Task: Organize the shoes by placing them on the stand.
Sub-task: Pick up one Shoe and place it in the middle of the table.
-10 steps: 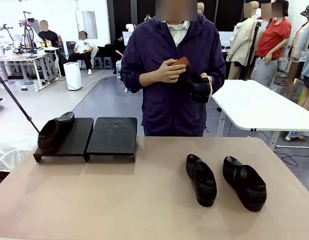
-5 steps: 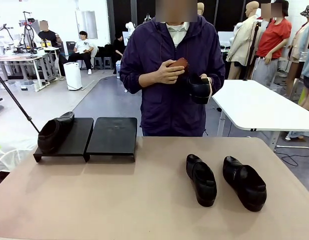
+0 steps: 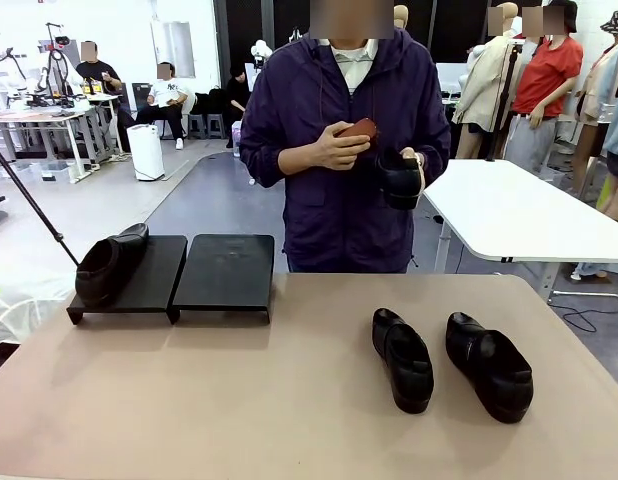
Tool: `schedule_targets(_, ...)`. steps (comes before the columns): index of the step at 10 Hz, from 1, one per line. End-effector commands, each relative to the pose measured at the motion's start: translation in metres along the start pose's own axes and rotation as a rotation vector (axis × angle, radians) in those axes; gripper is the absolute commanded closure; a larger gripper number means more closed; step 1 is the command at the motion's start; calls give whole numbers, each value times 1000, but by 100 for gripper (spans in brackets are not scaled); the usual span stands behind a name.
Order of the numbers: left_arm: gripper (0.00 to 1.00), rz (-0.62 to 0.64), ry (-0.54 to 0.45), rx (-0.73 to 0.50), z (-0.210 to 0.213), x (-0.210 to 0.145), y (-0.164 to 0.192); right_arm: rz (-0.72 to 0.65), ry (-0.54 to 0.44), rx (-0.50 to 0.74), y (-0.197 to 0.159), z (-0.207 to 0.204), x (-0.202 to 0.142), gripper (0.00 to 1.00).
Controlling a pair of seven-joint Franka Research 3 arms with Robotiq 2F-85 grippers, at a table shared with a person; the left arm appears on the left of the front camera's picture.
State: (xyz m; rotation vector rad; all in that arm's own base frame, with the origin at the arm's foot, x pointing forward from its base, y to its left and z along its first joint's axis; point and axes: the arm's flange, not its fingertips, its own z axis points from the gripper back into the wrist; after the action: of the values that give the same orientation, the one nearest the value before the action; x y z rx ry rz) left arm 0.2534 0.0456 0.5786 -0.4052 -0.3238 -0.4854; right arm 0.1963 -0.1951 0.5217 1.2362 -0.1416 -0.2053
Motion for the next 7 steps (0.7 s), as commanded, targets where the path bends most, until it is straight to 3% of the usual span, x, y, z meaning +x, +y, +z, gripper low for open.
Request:
schedule_targets(1,0,9,11,3,3,1,2,26,4,6,1,3,-1,0)
schedule_targets(7,0,9,11,3,3,1,2,26,4,6,1,3,-1,0)
